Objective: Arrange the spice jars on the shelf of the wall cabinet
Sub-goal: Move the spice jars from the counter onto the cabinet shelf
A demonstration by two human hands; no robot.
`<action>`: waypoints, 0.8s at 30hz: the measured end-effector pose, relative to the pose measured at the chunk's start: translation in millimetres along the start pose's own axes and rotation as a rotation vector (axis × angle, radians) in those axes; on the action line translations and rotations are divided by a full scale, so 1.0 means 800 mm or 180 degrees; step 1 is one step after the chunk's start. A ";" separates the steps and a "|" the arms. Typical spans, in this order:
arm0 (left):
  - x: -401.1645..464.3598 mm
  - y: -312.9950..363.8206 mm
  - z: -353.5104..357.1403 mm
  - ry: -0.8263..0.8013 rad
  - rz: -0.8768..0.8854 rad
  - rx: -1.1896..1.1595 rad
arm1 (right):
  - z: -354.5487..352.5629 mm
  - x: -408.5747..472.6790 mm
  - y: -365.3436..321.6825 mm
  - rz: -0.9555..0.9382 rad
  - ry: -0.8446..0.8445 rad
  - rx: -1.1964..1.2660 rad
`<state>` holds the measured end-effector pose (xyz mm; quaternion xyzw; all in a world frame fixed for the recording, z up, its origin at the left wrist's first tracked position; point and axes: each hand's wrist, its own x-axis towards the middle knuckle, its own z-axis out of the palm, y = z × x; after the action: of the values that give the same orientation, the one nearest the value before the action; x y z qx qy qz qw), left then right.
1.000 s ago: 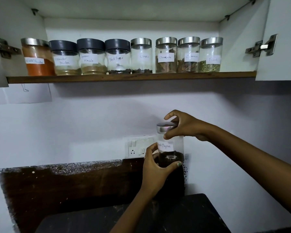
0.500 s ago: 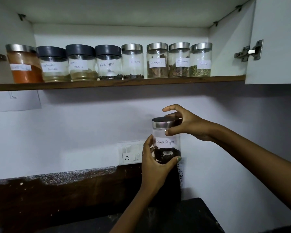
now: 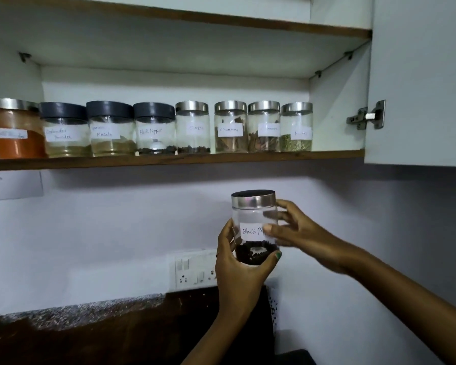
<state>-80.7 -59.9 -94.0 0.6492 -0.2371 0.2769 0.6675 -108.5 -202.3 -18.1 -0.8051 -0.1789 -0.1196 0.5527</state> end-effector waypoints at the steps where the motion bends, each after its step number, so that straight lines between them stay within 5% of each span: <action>1: 0.006 0.005 0.006 0.0007 0.0063 -0.0030 | -0.005 -0.004 0.002 -0.0057 0.0059 0.0011; 9: 0.078 0.062 0.087 -0.0523 0.0545 -0.0126 | -0.071 0.001 -0.022 -0.0697 0.1226 0.0145; 15: 0.134 0.103 0.149 -0.1079 0.1065 0.0584 | -0.133 0.016 -0.033 -0.1070 0.2169 0.0232; 24: 0.170 0.127 0.222 -0.1508 0.1034 0.1157 | -0.200 0.068 -0.037 -0.1281 0.2739 0.0061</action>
<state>-41.9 -228.4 80.5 0.7577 -0.4327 0.2588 0.4143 -70.8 -333.0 86.0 -0.6267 -0.0873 -0.5452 0.5499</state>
